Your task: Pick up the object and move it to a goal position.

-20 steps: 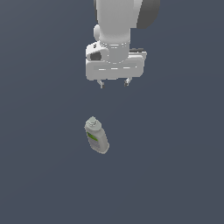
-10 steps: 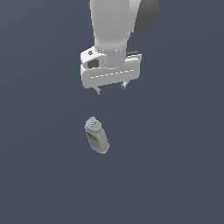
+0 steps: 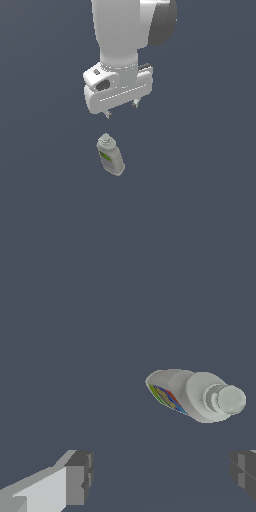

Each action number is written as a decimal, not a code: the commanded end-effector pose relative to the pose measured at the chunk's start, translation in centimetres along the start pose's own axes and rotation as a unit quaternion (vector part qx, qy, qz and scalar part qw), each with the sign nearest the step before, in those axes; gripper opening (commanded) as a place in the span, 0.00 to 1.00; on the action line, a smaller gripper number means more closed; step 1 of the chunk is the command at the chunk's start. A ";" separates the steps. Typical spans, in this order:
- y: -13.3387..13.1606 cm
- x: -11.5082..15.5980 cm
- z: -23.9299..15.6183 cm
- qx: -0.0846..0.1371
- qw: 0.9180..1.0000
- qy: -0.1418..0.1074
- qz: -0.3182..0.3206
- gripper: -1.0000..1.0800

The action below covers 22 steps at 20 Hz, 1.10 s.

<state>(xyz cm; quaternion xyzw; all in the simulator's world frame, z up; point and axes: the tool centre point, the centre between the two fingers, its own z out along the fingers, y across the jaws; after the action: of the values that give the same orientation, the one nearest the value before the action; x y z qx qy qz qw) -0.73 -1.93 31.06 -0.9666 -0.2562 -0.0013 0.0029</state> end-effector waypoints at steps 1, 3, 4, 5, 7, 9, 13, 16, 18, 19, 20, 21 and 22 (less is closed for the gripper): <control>0.8 0.4 0.2 0.000 1.000 0.000 -0.030 0.96; 1.4 0.7 0.4 -0.001 0.999 0.000 -0.053 0.96; 1.7 0.9 0.5 -0.001 0.998 -0.001 -0.064 0.96; 2.0 1.0 0.6 -0.001 0.997 -0.001 -0.076 0.96; 2.6 1.3 0.9 -0.001 0.995 -0.001 -0.099 0.96; 3.2 1.6 1.1 -0.001 0.993 -0.001 -0.122 0.96; 4.4 2.1 1.6 -0.001 0.986 -0.002 -0.168 0.96; 5.3 2.4 2.0 -0.002 0.980 -0.002 -0.200 0.96; 5.8 2.6 2.2 -0.002 0.976 -0.002 -0.218 0.96; 6.0 2.7 2.3 -0.002 0.974 -0.002 -0.226 0.96; 6.2 2.8 2.4 -0.002 0.972 -0.002 -0.234 0.96; 6.4 2.8 2.5 -0.002 0.970 -0.002 -0.241 0.96; 6.6 2.9 2.6 -0.002 0.969 -0.002 -0.248 0.96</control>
<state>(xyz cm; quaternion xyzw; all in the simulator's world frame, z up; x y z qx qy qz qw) 4.77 -5.99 28.62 -0.8789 -0.4771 -0.0001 0.0003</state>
